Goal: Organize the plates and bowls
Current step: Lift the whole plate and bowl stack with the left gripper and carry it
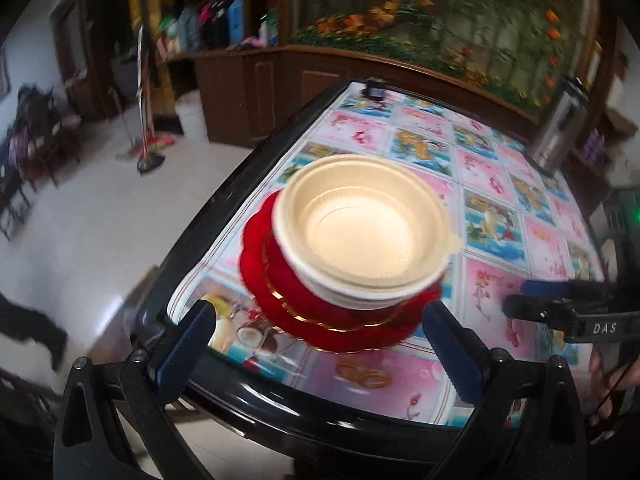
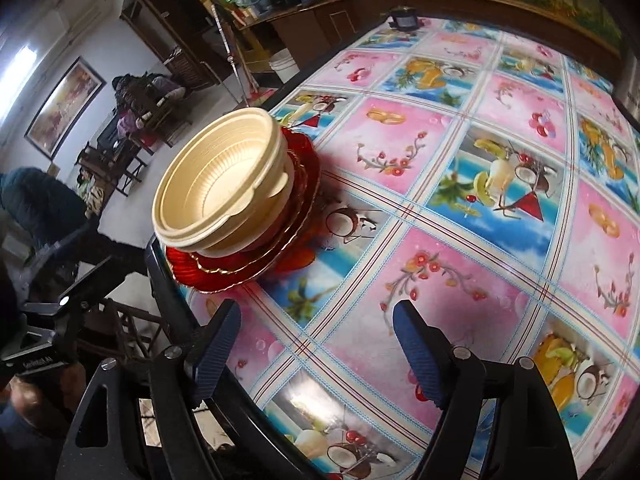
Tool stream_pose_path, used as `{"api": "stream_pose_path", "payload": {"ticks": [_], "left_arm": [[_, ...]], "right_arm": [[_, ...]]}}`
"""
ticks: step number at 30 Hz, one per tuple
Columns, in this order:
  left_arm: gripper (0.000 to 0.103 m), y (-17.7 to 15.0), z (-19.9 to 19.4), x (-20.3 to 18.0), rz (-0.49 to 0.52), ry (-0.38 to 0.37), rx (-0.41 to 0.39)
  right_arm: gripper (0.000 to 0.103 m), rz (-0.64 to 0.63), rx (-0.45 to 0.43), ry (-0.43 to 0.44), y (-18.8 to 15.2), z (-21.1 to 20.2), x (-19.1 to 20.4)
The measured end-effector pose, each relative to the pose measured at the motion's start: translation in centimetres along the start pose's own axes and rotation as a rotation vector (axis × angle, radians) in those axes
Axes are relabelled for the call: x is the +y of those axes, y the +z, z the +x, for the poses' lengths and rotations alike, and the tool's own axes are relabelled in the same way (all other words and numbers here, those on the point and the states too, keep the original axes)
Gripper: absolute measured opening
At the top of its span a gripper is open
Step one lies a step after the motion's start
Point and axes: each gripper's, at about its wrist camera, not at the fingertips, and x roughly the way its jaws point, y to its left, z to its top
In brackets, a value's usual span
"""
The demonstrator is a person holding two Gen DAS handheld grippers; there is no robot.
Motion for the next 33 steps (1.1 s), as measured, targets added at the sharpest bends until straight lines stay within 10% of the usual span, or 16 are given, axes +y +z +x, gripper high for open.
{"api": "stream_pose_path", "payload": {"ticks": [3,8,21,33], "left_arm": [[0.1,0.3,1.7,3.6,-0.091,-0.036,0.049],[0.04,0.9,6.0,7.5,-0.17,-0.102,0.172],[0.04,3.4,11.5,8.6,-0.022,-0.188,0.27],[0.021,5.1,14.1,7.7,0.116,-0.278,0.275]], "right_arm": [[0.077,0.031,0.009,0.014,0.2,0.6,-0.2],[0.054,0.055,0.015,0.049,0.8,1.8,0.2],[0.051,0.205,0.033,0.078,2.8,6.3,0.2],[0.016,0.247,0.033,0.061,4.3,8.8,0.7]]}}
